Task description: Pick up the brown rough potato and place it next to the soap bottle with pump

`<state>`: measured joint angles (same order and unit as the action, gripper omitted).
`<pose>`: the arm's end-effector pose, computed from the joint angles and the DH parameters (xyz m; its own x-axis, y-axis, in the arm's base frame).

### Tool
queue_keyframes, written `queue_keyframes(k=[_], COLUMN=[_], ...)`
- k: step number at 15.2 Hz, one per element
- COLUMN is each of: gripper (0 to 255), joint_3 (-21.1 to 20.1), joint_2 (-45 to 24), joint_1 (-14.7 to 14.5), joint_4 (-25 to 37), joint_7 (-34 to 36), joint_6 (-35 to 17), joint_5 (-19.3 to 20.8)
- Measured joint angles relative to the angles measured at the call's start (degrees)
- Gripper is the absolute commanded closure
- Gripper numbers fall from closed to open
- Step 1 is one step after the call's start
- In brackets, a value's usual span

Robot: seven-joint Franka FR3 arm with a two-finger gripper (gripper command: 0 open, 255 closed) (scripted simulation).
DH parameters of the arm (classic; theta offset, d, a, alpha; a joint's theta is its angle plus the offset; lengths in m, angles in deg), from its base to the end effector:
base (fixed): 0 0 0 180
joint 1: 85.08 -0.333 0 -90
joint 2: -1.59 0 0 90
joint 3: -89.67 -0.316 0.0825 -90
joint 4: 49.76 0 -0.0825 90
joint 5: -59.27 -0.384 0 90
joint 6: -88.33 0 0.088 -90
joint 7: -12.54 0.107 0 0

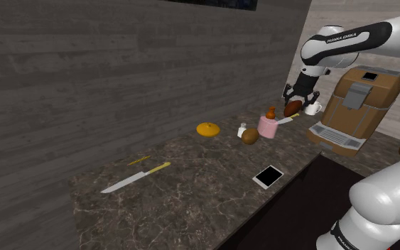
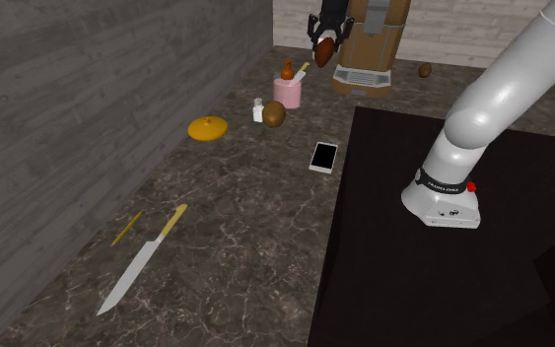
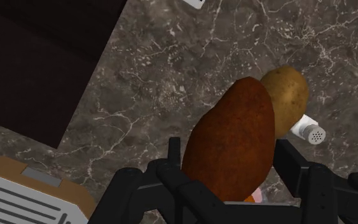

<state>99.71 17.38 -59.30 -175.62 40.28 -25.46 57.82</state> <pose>0.3855 -0.2824 0.5022 0.4403 -0.8976 0.0202 -0.8933 -0.4403 -0.0910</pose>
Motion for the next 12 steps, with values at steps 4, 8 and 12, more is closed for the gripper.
queue_keyframes(k=[4,8,12], gripper=[255,255,255], joint_3=[3.4,6.4,8.0], joint_2=[-5.3,-11.5,-15.5], joint_1=[1.7,3.4,4.6], joint_4=[5.6,12.4,16.0], joint_7=[-5.5,-10.8,-14.1], joint_6=[0.6,1.8,1.7], joint_5=[-0.7,-2.2,-3.5])
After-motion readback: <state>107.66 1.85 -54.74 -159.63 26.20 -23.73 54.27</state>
